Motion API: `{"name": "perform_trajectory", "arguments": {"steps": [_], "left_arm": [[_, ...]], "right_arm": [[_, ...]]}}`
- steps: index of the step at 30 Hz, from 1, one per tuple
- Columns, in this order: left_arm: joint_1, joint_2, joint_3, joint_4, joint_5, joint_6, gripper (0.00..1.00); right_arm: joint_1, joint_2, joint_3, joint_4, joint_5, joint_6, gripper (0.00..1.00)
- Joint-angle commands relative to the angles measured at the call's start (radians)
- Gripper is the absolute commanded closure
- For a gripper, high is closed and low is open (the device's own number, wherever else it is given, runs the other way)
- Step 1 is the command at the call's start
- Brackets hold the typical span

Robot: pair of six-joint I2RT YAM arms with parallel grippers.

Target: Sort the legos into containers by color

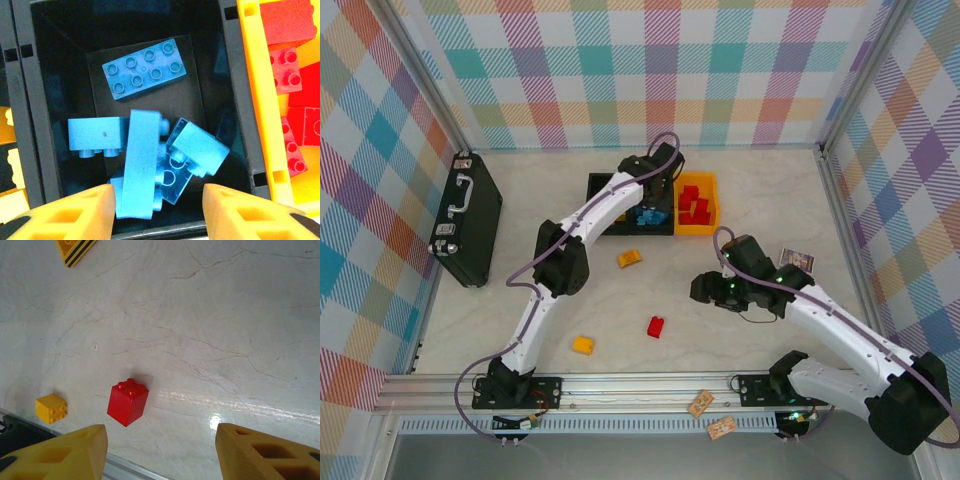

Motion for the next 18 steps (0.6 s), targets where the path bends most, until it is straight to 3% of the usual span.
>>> {"name": "perform_trajectory", "arguments": {"steps": [1,7,18], "left_arm": [[0.005,-0.042,0.013,-0.048,-0.010,-0.003,0.51],[-0.010,-0.194,-0.135,-0.009,0.007,-0.012,0.50],[-0.034,-0.594,-0.670,0.160,0.054,-0.080,0.49]], "right_arm": [[0.000,0.021,-0.006,0.000,0.007,0.010,0.41],[-0.001,0.070,0.029,0.012,0.007,-0.023,0.41],[-0.001,0.154,0.096,0.017,-0.007,-0.100,0.41]]}}
